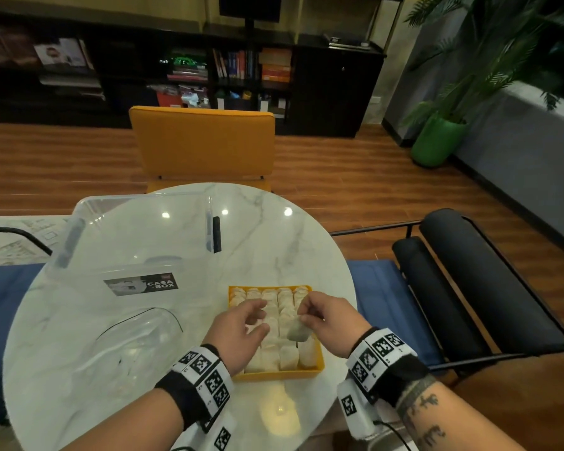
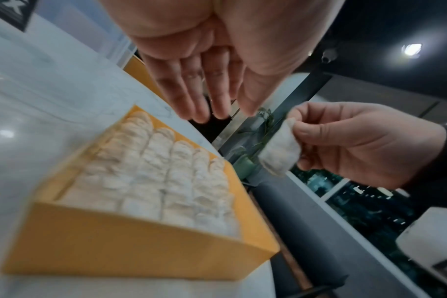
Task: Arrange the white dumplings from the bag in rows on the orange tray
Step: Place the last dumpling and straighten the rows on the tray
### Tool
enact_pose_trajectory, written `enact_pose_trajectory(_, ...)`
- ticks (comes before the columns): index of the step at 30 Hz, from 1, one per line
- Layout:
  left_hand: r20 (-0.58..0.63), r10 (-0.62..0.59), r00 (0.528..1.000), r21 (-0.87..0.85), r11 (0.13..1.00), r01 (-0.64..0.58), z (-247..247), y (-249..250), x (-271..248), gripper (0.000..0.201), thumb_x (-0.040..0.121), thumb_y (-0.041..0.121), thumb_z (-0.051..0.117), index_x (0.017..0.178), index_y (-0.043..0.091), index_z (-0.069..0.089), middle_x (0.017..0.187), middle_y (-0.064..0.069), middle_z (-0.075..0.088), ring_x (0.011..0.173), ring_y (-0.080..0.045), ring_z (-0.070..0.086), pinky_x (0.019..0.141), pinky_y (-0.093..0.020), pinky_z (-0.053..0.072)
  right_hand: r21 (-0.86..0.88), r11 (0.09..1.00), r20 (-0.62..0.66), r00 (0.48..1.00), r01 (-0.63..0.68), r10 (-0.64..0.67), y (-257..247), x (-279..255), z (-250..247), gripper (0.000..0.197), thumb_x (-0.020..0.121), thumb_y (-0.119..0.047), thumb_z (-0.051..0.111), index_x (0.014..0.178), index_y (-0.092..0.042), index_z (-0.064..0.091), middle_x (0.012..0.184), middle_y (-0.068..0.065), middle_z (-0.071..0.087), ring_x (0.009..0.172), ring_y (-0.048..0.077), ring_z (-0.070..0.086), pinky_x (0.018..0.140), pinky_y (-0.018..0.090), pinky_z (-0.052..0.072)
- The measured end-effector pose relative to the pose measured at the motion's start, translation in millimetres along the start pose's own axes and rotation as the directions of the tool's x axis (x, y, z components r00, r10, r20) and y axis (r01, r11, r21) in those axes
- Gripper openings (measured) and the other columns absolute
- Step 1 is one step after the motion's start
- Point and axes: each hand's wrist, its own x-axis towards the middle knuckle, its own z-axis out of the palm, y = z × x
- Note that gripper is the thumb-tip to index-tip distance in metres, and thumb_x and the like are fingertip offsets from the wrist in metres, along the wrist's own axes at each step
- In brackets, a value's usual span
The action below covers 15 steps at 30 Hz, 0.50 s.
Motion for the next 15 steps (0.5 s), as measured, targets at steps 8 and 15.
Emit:
enact_pose_trajectory(8,0.061,-0.143,0.988,0.373,0.921,0.11,7,-52,-5,0.044,0.092,0.021,0.057,0.135,0.023,0.048,0.157,-0.003,0.022,0.141,-0.023,0.029,0.116,-0.031,0.028,-0.284,0.951,0.194,0.964,-0.125,0.184,32,7,24,0.008,0.1,-0.028,0.046,0.101,-0.03,0.054,0.1,-0.003,0.063,0.082,0.018,0.06,0.069,0.029,0.05)
enact_pose_trajectory(15,0.071,-0.18,0.981,0.375,0.916,0.141,11,-66,-8,0.057,0.088,0.017,0.059,0.141,0.023,0.039,0.156,-0.001,0.021,0.138,-0.02,0.032,0.113,-0.027,0.03,-0.432,0.892,0.274,0.923,-0.132,0.27,53,16,46,0.006,0.097,-0.029,0.048,0.098,-0.034,0.05,0.101,0.004,0.059,0.081,0.021,0.062,0.066,0.032,0.054)
